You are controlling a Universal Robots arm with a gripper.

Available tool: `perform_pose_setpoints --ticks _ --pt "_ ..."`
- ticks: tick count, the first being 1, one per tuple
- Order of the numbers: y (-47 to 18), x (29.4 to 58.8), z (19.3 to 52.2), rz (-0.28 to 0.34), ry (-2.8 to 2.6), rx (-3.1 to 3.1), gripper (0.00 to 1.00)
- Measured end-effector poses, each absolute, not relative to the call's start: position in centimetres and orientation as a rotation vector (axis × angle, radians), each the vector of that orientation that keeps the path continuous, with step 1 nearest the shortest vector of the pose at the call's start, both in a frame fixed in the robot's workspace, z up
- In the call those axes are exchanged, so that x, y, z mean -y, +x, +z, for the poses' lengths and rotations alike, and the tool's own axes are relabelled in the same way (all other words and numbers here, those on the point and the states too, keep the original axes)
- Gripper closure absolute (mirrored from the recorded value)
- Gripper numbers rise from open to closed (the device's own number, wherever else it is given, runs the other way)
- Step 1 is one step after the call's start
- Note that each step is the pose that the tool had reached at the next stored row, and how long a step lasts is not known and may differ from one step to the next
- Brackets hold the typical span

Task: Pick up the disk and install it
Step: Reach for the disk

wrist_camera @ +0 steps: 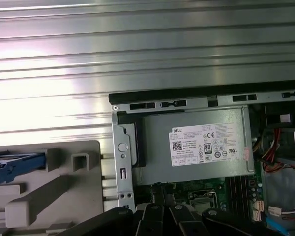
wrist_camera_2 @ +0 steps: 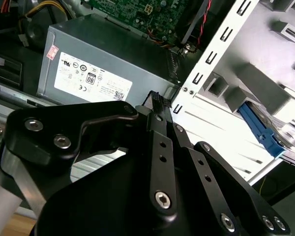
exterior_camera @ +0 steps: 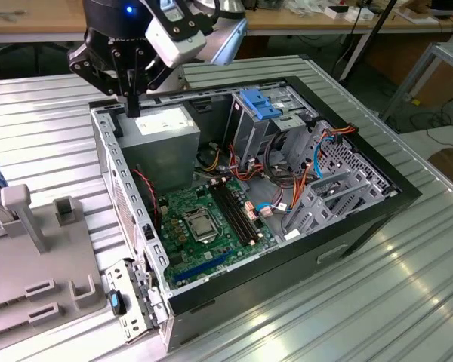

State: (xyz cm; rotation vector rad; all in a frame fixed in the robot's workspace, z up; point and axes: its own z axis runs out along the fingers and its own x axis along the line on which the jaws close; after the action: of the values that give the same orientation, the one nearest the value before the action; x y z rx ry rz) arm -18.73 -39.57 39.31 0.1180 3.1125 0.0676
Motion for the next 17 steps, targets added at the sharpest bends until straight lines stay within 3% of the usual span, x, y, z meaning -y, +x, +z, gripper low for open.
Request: perform_pose_setpoints --ticks 17 --pt "-21.3 39.6 39.3 0.068 0.118 -3.113 0.89"
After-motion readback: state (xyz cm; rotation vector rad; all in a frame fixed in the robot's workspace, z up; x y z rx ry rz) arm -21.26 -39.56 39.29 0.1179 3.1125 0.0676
